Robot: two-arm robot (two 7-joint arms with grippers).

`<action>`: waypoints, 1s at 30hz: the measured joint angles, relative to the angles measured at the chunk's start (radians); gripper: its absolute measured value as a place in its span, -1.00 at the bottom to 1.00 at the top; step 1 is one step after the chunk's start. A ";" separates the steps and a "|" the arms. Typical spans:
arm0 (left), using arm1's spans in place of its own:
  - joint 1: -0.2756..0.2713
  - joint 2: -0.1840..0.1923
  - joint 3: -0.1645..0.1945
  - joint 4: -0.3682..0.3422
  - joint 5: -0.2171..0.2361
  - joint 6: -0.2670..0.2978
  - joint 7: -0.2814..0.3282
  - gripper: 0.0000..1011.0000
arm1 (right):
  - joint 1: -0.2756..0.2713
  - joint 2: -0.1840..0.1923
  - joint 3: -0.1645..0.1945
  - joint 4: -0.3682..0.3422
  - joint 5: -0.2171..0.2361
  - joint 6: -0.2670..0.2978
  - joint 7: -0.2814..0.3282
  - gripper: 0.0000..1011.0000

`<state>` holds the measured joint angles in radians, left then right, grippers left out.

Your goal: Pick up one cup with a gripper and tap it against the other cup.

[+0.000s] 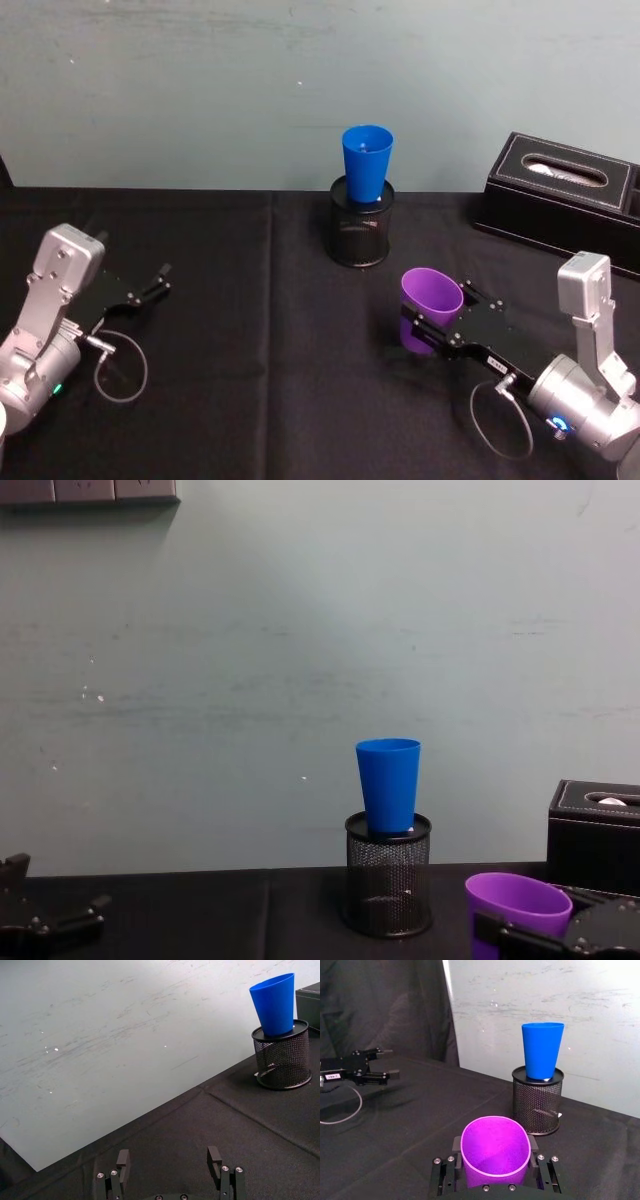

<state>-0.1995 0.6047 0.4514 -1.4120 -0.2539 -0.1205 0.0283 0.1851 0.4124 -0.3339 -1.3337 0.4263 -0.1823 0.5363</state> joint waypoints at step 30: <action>0.000 0.000 0.000 0.000 0.000 0.000 0.000 1.00 | 0.056 -0.038 -0.024 0.096 -0.045 -0.013 0.005 0.45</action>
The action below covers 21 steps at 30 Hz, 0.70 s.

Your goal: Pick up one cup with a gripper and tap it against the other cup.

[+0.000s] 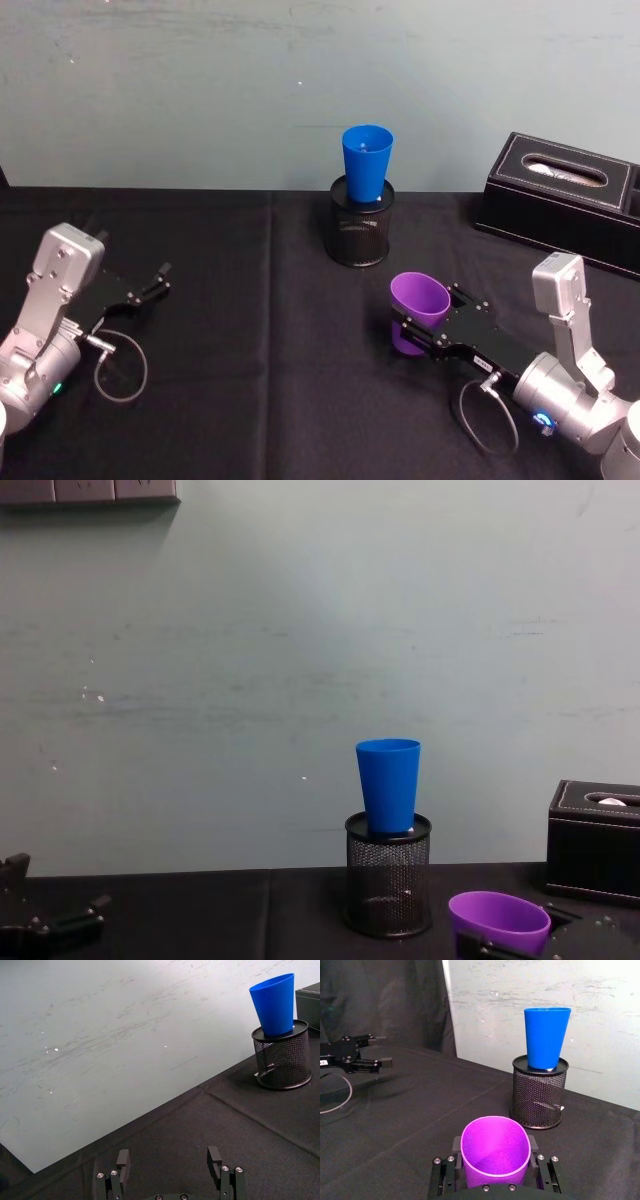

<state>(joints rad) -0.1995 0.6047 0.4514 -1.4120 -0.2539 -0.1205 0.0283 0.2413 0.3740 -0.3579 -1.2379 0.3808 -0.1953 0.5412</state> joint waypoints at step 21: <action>0.000 0.000 0.000 0.000 0.000 0.000 0.000 1.00 | 0.010 -0.012 -0.006 0.029 -0.011 -0.005 0.006 0.45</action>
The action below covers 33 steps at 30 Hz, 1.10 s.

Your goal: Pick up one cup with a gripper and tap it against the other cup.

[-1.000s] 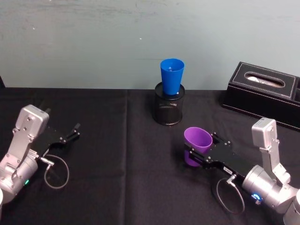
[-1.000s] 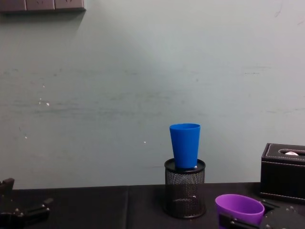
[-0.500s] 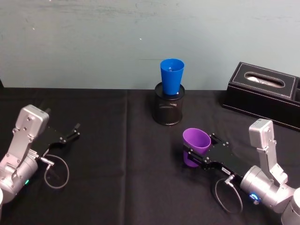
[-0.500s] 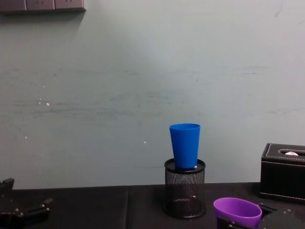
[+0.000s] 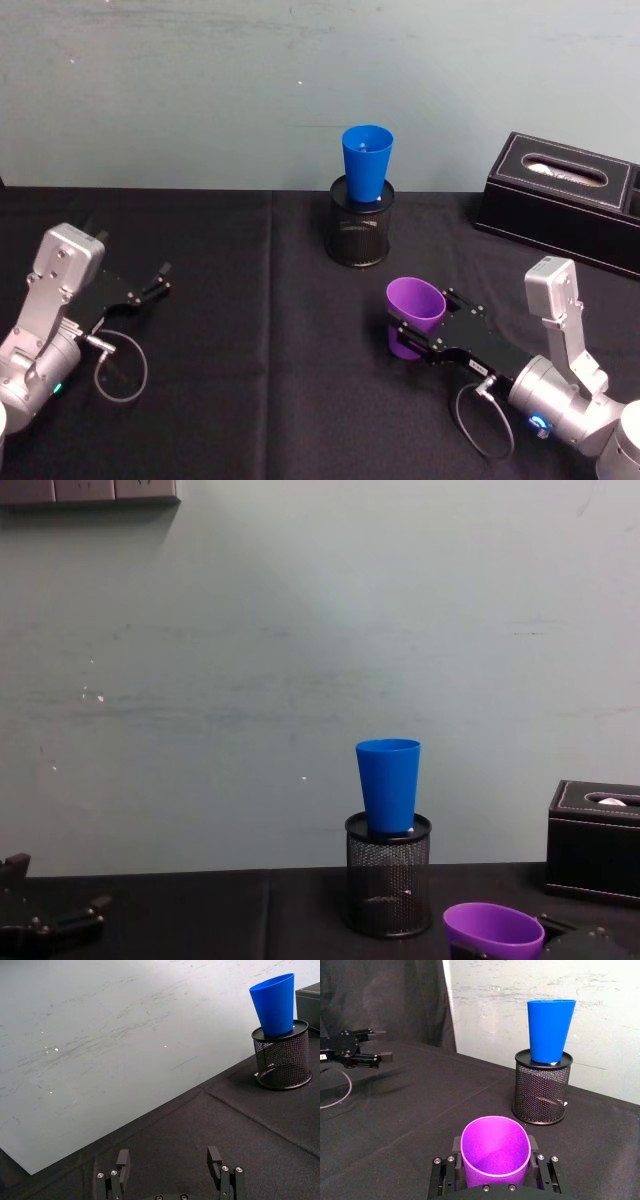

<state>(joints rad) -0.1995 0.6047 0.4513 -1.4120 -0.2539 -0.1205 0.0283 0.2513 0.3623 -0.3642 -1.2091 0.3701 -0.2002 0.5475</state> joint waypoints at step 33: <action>0.000 0.000 0.000 0.000 0.000 0.000 0.000 1.00 | 0.001 -0.001 0.000 0.003 0.001 0.002 0.002 0.45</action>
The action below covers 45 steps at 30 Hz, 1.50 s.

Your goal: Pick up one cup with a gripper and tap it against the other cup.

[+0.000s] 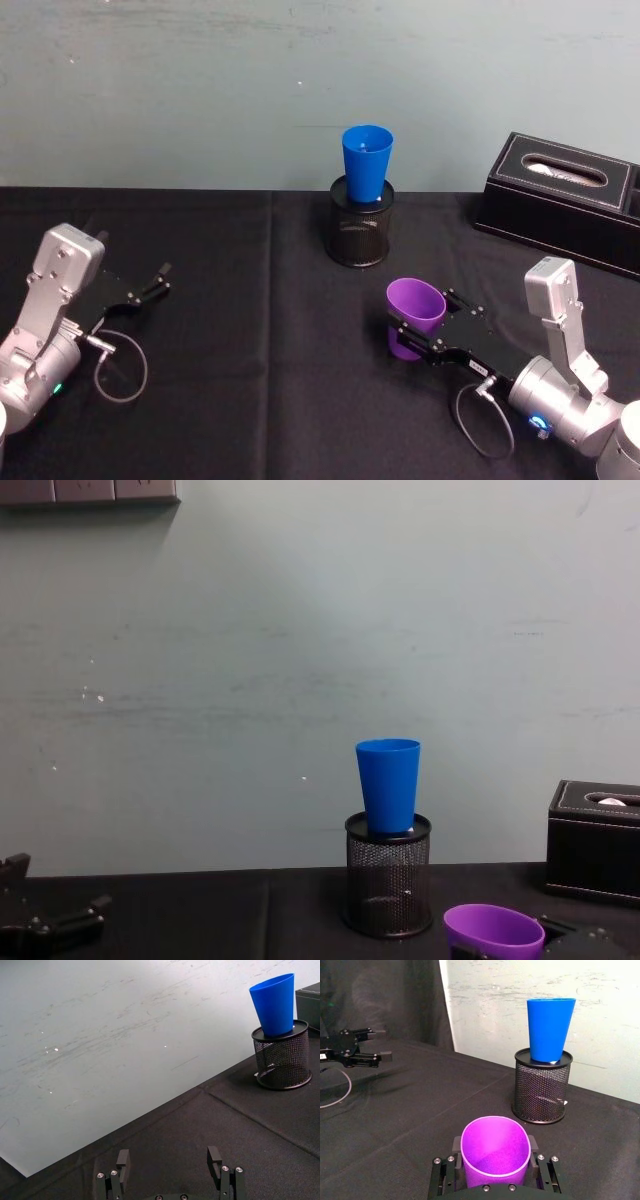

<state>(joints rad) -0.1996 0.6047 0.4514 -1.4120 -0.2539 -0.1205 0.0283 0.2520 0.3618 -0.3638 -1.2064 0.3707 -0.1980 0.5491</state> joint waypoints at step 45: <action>0.000 0.000 0.000 0.000 0.000 0.000 0.000 1.00 | 0.000 0.000 0.000 0.000 0.000 0.000 -0.001 0.51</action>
<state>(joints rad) -0.1996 0.6047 0.4514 -1.4119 -0.2539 -0.1205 0.0283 0.2520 0.3618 -0.3638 -1.2068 0.3707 -0.1981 0.5479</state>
